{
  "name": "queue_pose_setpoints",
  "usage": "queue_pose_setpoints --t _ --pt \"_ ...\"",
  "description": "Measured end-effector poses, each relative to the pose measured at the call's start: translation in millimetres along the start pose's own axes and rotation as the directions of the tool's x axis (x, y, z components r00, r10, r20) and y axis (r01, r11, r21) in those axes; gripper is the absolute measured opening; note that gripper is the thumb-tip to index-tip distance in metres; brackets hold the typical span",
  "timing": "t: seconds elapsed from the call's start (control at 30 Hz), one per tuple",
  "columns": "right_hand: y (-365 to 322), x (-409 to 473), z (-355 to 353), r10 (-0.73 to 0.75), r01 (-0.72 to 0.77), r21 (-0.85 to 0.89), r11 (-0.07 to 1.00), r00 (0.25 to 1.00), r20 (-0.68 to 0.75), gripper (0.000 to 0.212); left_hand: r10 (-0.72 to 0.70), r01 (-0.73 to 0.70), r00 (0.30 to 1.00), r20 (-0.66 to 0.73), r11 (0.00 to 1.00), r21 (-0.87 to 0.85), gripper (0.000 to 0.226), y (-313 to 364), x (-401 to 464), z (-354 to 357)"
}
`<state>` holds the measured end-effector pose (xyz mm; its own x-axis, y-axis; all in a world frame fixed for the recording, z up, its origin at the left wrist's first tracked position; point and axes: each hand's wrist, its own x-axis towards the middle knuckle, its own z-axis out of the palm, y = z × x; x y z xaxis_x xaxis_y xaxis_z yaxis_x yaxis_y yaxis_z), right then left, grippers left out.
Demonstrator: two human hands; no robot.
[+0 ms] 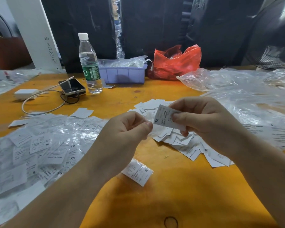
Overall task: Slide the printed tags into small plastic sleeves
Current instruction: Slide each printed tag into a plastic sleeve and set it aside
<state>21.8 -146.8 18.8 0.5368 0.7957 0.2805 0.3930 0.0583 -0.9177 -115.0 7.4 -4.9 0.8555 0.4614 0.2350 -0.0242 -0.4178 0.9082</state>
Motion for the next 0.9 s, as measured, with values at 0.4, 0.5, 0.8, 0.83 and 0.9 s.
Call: queue_pose_setpoints --t 0.4,0.5,0.8,0.83,0.9 --pt "6.5 1.6 -0.7 -0.019 0.017 -0.083 0.996 0.999 -0.026 0.017 0.04 -0.042 0.999 0.032 0.998 0.051 0.017 1.6 -1.4 1.2" --pt "6.4 0.5 5.1 -0.04 0.038 -0.106 0.994 0.999 -0.019 0.015 0.036 -0.039 0.998 0.046 0.997 0.067 0.02 2.9 -2.0 2.4" --pt "8.8 1.1 3.0 -0.002 0.005 -0.048 0.999 0.998 0.062 0.013 0.048 -0.049 0.999 0.019 0.994 0.097 0.014 3.5 -1.4 1.7" --pt "8.0 0.8 3.5 0.007 -0.003 -0.044 0.999 0.997 0.075 0.01 0.051 -0.053 0.999 0.018 0.994 0.097 0.012 2.9 -1.2 1.5" --pt "7.4 0.4 4.1 0.013 -0.009 -0.051 0.999 0.997 0.08 0.015 0.06 -0.062 0.998 0.023 0.994 0.095 0.012 2.1 -1.3 1.2"
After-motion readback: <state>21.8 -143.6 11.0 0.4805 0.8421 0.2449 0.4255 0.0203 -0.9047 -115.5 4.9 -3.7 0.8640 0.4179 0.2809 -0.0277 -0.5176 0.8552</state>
